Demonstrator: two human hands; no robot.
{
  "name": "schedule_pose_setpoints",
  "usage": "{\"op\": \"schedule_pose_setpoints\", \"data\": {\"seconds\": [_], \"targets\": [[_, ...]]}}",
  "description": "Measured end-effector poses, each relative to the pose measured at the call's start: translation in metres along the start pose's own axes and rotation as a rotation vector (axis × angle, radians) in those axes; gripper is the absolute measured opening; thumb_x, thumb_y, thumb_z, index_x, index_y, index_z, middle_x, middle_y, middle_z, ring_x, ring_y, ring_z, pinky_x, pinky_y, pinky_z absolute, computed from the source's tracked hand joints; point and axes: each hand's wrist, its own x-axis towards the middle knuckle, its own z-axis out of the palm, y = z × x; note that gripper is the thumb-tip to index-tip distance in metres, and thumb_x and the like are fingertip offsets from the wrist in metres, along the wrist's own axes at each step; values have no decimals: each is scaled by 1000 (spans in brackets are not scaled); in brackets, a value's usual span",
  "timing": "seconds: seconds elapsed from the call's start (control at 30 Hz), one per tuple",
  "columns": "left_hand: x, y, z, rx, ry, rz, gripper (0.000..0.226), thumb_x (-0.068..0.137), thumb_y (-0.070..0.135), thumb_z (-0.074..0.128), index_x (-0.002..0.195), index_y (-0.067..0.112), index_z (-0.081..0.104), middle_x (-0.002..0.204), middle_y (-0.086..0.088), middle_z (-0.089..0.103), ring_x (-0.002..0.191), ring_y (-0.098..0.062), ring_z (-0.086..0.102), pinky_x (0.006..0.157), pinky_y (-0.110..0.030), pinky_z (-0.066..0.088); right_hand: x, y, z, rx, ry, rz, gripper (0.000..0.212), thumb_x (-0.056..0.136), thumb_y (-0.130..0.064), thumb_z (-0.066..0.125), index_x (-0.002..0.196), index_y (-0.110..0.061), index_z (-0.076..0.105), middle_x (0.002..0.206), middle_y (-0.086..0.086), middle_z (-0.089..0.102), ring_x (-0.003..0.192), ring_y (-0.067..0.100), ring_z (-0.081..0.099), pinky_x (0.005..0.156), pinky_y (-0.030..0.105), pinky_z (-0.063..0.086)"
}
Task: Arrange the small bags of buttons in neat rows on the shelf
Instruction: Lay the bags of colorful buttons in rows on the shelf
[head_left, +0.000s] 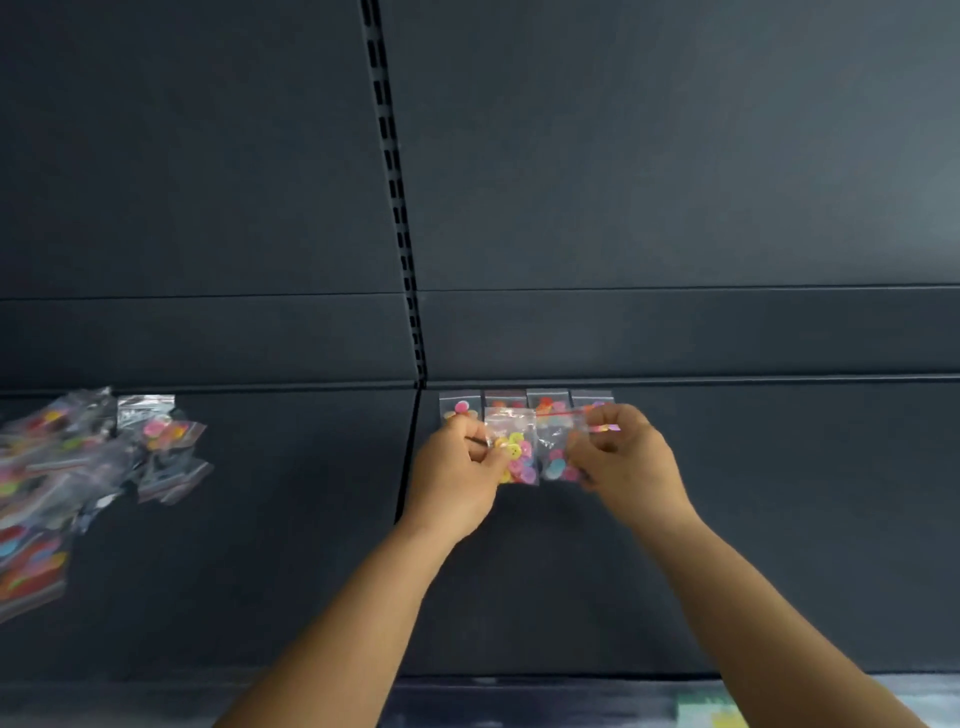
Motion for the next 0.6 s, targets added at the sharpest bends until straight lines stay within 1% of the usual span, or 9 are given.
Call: {"op": "schedule_pose_setpoints", "data": {"seconds": [0.03,0.1,0.2,0.27,0.3,0.37,0.43,0.53,0.6], "targets": [[1,-3,0,41,29,-19,15,89,21,61,101,23,53,83,12,63,71,-2,59,52,-13,42,4,3,3,10,-21,12,19,83,-19,65,92,-28,51,71,0,69,62,18,63,70,42,57],[3,-10,-3,128,73,-62,19,89,21,60,102,25,48,80,13,61,71,0,57,52,-15,42,9,7,12,0,-69,34,24,83,-16,63,97,-27,48,74,2,67,65,19,64,66,37,57],[4,-20,-8,254,94,-100,23,90,19,60,109,20,48,81,9,62,70,-4,58,54,-20,45,10,13,30,-143,-116,-42,18,87,-15,57,99,-23,45,75,-2,61,64,12,58,54,23,47],[3,-22,-7,351,116,-89,25,90,22,61,111,19,47,86,8,62,74,-8,60,58,-25,49,7,13,38,-285,-117,-145,16,89,-15,55,97,-22,43,80,-4,55,68,13,54,57,24,44],[2,-23,-7,413,136,-70,28,90,25,62,112,19,47,94,7,60,81,-11,60,62,-27,48,6,13,40,-358,-115,-192,18,88,-16,56,97,-22,42,87,-4,50,74,15,51,62,26,42],[0,-24,-5,532,184,-3,35,89,31,63,118,21,46,111,4,51,101,-15,54,69,-23,40,3,12,39,-483,-108,-263,23,86,-19,60,101,-21,44,99,-4,39,89,17,44,72,28,39],[-2,-24,-5,591,188,135,32,90,29,60,120,22,51,117,5,47,111,-14,45,75,-21,36,0,9,35,-533,-109,-359,24,87,-20,61,108,-19,51,106,-3,41,100,18,44,77,27,41],[-8,-29,-6,654,26,362,26,96,23,51,119,17,62,119,8,52,114,-11,43,86,-21,41,-5,9,27,-607,-233,-566,25,88,-16,60,112,-17,64,116,0,55,106,19,50,83,24,43],[-12,-35,-7,680,-60,416,31,98,21,47,126,17,58,128,9,51,118,-11,44,94,-20,37,-9,12,25,-718,-339,-621,27,91,-19,56,117,-21,64,123,-4,56,110,18,50,90,22,40]]}}
